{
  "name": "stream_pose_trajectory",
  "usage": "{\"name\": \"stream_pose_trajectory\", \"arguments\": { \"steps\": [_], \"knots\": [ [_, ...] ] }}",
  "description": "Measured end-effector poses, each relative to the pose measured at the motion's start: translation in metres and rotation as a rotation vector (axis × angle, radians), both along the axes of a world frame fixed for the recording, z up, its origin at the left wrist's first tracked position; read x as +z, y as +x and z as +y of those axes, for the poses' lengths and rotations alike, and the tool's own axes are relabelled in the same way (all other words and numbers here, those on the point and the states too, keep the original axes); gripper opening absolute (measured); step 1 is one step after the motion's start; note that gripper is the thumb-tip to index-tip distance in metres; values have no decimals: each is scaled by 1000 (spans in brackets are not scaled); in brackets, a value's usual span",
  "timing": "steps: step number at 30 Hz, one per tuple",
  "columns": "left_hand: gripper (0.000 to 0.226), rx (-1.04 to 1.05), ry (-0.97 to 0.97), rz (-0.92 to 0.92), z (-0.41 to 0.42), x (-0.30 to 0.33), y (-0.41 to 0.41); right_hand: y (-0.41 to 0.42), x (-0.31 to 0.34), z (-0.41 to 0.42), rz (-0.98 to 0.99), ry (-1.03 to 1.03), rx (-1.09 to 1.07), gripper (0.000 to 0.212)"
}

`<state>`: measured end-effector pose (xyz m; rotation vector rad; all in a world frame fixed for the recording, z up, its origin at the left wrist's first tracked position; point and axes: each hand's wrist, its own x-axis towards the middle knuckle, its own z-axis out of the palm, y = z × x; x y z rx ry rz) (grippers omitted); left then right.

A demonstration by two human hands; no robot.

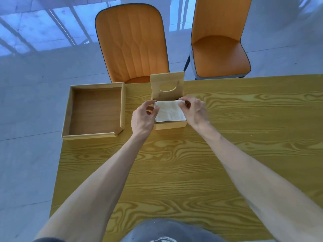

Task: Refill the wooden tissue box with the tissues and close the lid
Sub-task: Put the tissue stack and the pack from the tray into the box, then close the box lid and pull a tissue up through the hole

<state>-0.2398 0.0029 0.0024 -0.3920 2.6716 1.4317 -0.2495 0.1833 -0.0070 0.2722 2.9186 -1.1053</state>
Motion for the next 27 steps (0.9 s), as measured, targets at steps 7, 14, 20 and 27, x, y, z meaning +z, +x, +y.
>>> {"name": "stream_pose_trajectory", "arguments": {
  "steps": [7, 14, 20, 27],
  "knots": [
    [25, 4, -74, 7, 0, -7, -3, -6, -4, -2, -36, 75, 39, 30],
    [34, 1, -67, 0, -1, -9, -4, -7, -5, -2, -66, 42, 15, 29],
    [44, -3, -93, -70, 2, -9, -10, -10, -9, 2, -73, -7, -44, 35],
    [47, -50, 152, -289, -14, 7, -36, -23, 15, 10, -116, -160, -167, 29]
  ]
}}
